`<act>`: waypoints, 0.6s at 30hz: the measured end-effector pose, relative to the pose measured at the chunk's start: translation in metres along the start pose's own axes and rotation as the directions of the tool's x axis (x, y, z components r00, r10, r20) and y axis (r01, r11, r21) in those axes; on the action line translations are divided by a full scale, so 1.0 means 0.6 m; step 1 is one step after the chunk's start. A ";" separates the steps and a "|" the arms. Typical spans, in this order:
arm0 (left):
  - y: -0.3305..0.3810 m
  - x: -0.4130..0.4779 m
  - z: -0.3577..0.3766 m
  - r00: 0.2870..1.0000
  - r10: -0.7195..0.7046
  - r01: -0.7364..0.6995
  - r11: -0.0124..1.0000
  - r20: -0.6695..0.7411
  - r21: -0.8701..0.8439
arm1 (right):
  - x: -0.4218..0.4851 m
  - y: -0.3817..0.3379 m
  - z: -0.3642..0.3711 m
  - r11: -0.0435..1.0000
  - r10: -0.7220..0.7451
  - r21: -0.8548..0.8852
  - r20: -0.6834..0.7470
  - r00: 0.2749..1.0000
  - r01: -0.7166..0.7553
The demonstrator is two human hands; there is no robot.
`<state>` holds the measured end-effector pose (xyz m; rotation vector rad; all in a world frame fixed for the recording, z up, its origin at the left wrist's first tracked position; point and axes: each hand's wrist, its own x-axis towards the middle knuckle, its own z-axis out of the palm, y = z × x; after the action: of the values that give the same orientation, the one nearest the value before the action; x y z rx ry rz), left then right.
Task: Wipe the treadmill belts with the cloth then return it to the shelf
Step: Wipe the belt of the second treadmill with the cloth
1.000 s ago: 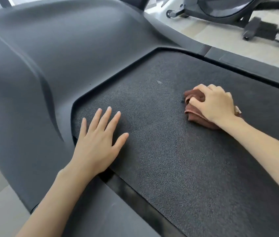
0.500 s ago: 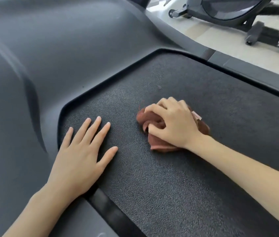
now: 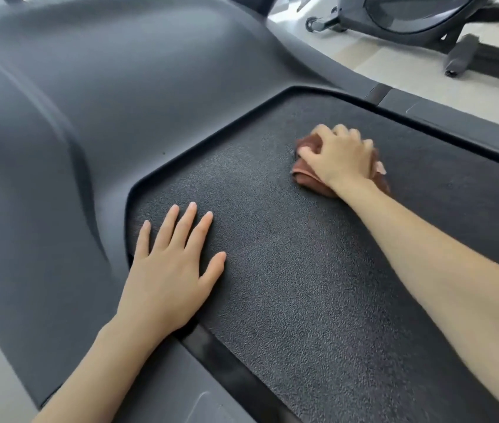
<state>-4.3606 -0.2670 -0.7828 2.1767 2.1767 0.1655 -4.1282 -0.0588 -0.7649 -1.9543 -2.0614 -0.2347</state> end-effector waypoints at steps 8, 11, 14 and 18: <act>-0.005 0.003 -0.009 1.000 0.010 -0.010 1.000 0.009 -0.006 | -0.068 -0.147 -0.008 0.891 -0.417 0.187 -0.021 0.909 0.413; -0.010 -0.003 -0.015 1.000 0.018 -0.018 1.000 -0.008 -0.012 | -0.095 -0.076 -0.026 0.824 -0.503 0.303 -0.001 0.864 0.479; -0.028 -0.037 -0.026 0.998 0.004 -0.004 1.000 -0.058 0.008 | -0.060 -0.013 -0.023 0.899 -0.353 0.281 0.014 0.936 0.335; -0.050 -0.057 -0.037 0.998 -0.038 0.031 0.988 -0.049 -0.149 | 0.026 -0.038 0.005 0.978 -0.118 0.179 0.046 0.992 0.108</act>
<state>-4.3928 -0.3017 -0.7653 2.0761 2.1508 0.3734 -4.1516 -0.0445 -0.7608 -1.7611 -2.1513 -0.0191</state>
